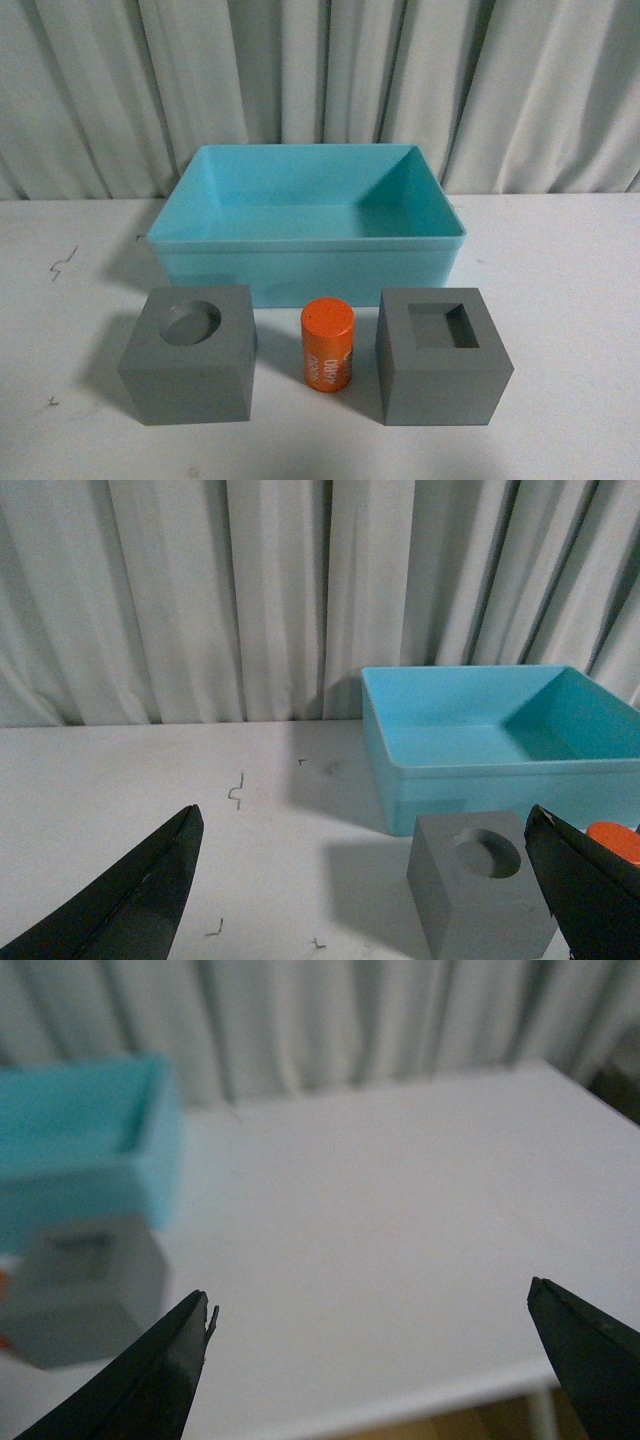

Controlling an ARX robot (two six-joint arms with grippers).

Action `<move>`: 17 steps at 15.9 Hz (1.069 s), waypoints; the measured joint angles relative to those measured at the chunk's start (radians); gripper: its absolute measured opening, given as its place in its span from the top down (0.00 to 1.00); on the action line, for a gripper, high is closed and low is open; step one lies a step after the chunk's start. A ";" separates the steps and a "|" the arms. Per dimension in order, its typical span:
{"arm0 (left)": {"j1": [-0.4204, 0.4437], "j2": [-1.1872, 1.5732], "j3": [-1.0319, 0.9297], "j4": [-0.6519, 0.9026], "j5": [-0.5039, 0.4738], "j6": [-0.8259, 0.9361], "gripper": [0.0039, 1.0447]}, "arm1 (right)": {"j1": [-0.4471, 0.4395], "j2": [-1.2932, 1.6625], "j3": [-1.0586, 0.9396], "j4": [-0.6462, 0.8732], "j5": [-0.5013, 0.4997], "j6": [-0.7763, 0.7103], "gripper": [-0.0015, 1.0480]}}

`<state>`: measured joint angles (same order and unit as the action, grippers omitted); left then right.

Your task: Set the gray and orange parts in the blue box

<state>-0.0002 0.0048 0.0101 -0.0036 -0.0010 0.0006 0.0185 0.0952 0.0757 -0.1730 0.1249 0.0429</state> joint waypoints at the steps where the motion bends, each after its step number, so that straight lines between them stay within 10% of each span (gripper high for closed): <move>1: 0.000 0.000 0.000 0.002 0.002 0.000 0.06 | -0.108 0.232 0.078 0.034 0.023 0.008 0.06; 4: 0.000 0.000 0.000 0.000 0.000 0.000 0.06 | -0.219 0.629 0.275 0.334 -0.137 -0.058 0.06; 12: 0.000 0.000 0.000 0.000 0.000 0.000 0.06 | 0.317 1.410 0.453 0.687 0.006 0.006 0.06; 17: 0.000 0.000 0.000 0.000 0.001 0.000 0.06 | 0.394 1.577 0.469 0.733 0.090 0.112 0.06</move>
<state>-0.0002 0.0048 0.0101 -0.0036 -0.0002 0.0006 0.4122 1.6726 0.5449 0.5598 0.2146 0.1551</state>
